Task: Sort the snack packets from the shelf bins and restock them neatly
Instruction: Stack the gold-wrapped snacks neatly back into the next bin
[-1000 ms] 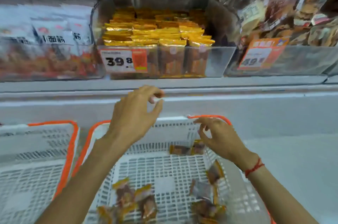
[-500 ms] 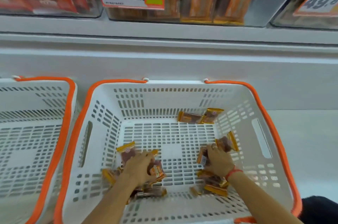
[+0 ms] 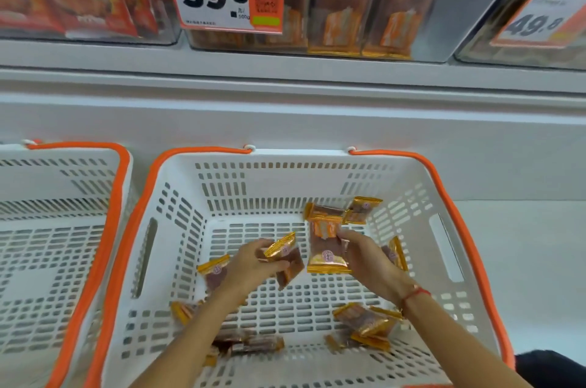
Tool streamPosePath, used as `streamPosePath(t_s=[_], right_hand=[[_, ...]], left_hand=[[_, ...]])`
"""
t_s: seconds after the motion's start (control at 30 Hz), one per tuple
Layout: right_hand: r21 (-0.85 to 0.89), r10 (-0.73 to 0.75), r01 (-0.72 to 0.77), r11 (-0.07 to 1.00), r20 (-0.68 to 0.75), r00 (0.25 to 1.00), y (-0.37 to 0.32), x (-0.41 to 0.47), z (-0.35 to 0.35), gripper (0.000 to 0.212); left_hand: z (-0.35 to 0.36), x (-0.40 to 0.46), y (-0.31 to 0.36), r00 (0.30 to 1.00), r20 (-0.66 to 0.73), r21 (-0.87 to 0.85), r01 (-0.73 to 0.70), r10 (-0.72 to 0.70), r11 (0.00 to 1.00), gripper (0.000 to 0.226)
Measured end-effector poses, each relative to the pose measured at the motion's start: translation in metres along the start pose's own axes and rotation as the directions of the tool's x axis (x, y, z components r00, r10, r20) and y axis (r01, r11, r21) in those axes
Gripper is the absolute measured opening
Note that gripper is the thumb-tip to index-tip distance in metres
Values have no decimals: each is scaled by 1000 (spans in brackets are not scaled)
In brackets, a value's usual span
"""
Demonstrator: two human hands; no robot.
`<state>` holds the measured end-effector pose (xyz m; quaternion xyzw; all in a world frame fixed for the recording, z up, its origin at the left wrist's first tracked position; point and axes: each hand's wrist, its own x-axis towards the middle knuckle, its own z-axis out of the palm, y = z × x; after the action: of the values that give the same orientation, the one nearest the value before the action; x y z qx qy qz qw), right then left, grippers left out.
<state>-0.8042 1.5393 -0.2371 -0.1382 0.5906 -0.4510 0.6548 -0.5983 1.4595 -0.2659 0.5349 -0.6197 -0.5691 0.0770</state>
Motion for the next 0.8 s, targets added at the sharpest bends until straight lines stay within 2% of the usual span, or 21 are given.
streamPosePath(t_s=[0.03, 0.1, 0.17, 0.23, 0.27, 0.3, 0.37, 0.4, 0.47, 0.53, 0.57, 0.6, 0.67, 0.7, 0.8], right_hand=[[9, -32, 31, 999, 55, 998, -6, -7, 6, 25], [40, -79, 76, 996, 88, 993, -12, -13, 14, 22], [9, -116, 116, 993, 45, 992, -14, -13, 20, 18], [-157, -180, 174, 972, -23, 983, -17, -13, 25, 17], [-275, -228, 207, 939, -46, 973, -22, -12, 25, 19], [-394, -265, 232, 889, -29, 964, -29, -14, 26, 22], [-553, -256, 274, 787, 111, 960, -44, -18, 25, 21], [-602, -226, 290, 744, 182, 957, -52, -19, 26, 19], [-664, -231, 328, 672, 233, 945, -63, -19, 30, 15], [-693, -330, 358, 626, 180, 927, -64, -11, 31, 16], [-692, -346, 334, 640, 128, 929, -62, -7, 29, 22], [-659, -309, 277, 700, 71, 949, -58, -4, 24, 31], [-506, -180, 151, 849, -9, 984, -50, -1, 18, 46], [-445, -160, 129, 886, -32, 987, -45, 0, 15, 50], [-474, -199, 159, 866, -36, 979, -27, 2, 13, 48]], left_hand=[[-1, -6, 15, 1000, 15, -106, 1, 0, 994, 10], [-1, -16, 36, 999, 37, -301, 40, -30, 953, 14], [3, -19, 46, 996, 57, -437, 84, -66, 896, 14], [7, -23, 55, 989, 90, -576, 148, -118, 804, 18], [6, -25, 57, 982, 113, -619, 189, -152, 762, 27], [3, -25, 57, 974, 157, -635, 227, -164, 739, 42], [-4, -24, 54, 940, 319, -614, 301, -118, 730, 73], [-8, -24, 52, 907, 413, -566, 328, -84, 756, 76], [-15, -26, 51, 846, 533, -435, 305, -31, 847, 58], [-15, -24, 47, 836, 549, -436, 290, -4, 852, 40], [-12, -22, 46, 852, 524, -472, 281, 9, 836, 38], [-8, -20, 43, 882, 471, -521, 263, 18, 812, 38], [-4, -13, 38, 929, 370, -596, 247, -12, 764, 33], [-4, -12, 35, 934, 357, -611, 255, -26, 750, 30], [0, -12, 31, 901, 431, -563, 308, -46, 767, 33]])
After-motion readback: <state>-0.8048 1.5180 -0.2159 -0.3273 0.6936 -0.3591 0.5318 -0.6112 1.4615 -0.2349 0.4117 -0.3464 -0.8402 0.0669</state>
